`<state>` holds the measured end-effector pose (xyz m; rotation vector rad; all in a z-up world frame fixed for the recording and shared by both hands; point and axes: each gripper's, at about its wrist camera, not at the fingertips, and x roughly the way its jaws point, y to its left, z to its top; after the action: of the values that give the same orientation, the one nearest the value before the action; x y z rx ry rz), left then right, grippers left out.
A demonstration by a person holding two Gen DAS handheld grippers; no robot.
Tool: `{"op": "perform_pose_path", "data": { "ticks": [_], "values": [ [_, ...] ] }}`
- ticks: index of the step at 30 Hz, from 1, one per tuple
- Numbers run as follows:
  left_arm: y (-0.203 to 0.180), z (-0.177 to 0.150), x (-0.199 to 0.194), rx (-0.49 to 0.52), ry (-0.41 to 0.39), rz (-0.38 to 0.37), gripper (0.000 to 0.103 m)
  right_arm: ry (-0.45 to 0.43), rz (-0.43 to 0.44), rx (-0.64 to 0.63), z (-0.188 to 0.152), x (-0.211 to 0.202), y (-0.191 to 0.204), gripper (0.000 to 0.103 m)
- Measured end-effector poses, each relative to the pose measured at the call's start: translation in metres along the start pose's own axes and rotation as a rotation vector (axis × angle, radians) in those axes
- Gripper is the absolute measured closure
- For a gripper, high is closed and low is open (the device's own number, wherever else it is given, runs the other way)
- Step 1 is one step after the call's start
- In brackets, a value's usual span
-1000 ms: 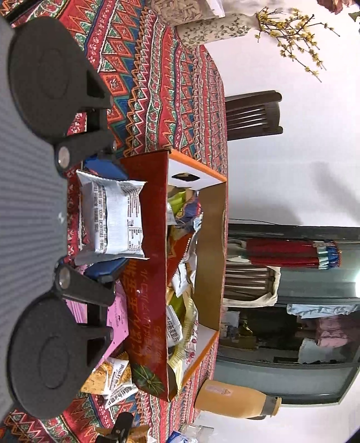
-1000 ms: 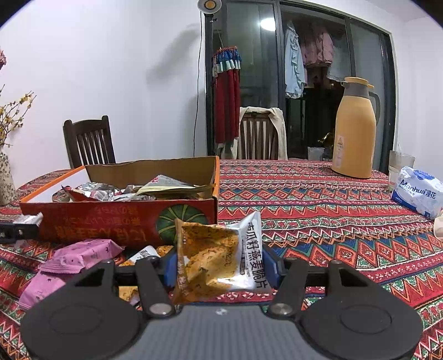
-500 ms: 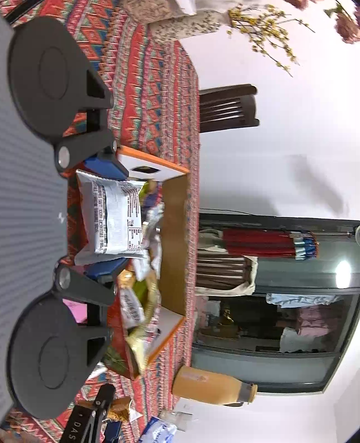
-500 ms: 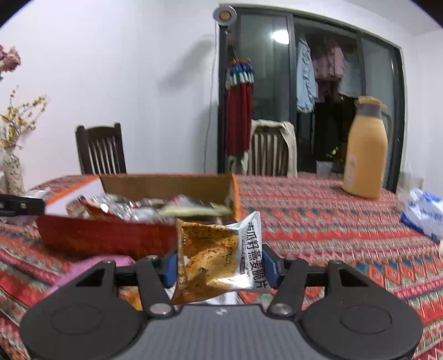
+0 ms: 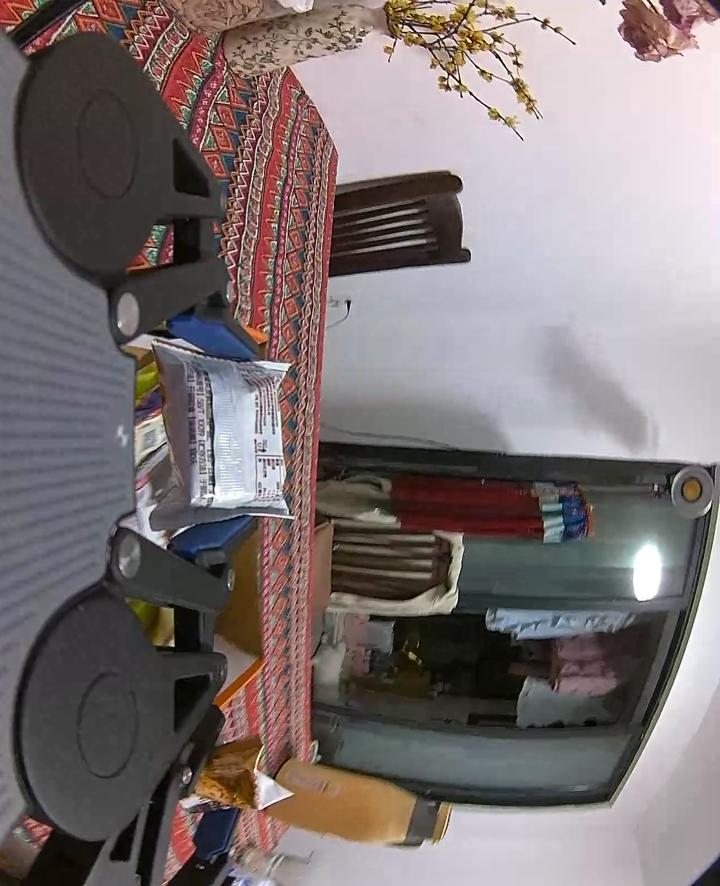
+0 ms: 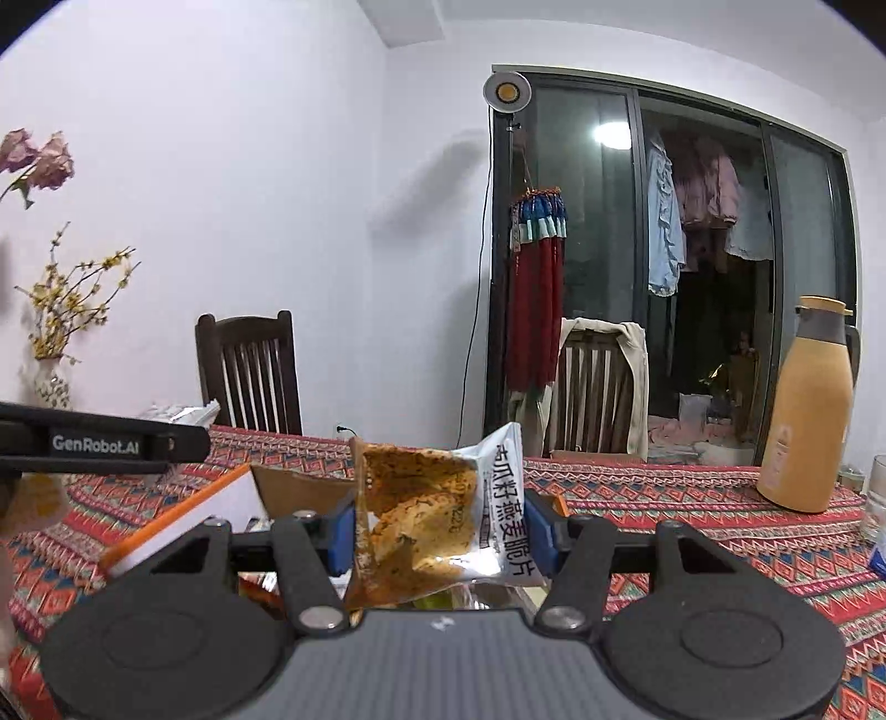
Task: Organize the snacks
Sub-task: 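Carry both packets toward the orange box, then open both grippers over the orange box to drop the packets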
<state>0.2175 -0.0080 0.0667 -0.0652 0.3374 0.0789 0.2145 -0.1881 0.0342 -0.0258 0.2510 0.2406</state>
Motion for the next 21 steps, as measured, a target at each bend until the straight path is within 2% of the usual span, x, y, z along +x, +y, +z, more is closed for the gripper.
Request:
{"op": "perform_pose_path", "data": {
  "ticks": [4,8,16,18,19,20,21],
  "values": [
    [0.002,-0.008,0.021,-0.022,0.002,0.025,0.041,0.003,0.0,0.039,-0.004,0.025,-0.001,0.045],
    [0.005,-0.021,0.038,-0.011,0.03,0.025,0.041,0.033,0.004,0.013,-0.017,0.038,0.003,0.045],
    [0.009,-0.03,0.048,-0.01,0.066,0.026,0.041,0.098,-0.027,0.009,-0.031,0.057,0.006,0.045],
    [0.009,-0.032,0.048,-0.012,0.067,0.023,0.037,0.109,-0.037,0.018,-0.033,0.06,0.005,0.044],
    [0.01,-0.033,0.048,-0.018,0.07,0.022,0.032,0.113,-0.04,0.022,-0.036,0.059,0.005,0.038],
    [0.01,-0.034,0.049,-0.023,0.074,0.031,0.021,0.119,-0.043,0.03,-0.037,0.06,0.004,0.03],
    [0.011,-0.035,0.048,-0.026,0.074,0.045,0.015,0.122,-0.046,0.037,-0.037,0.06,0.002,0.026]
  ]
}}
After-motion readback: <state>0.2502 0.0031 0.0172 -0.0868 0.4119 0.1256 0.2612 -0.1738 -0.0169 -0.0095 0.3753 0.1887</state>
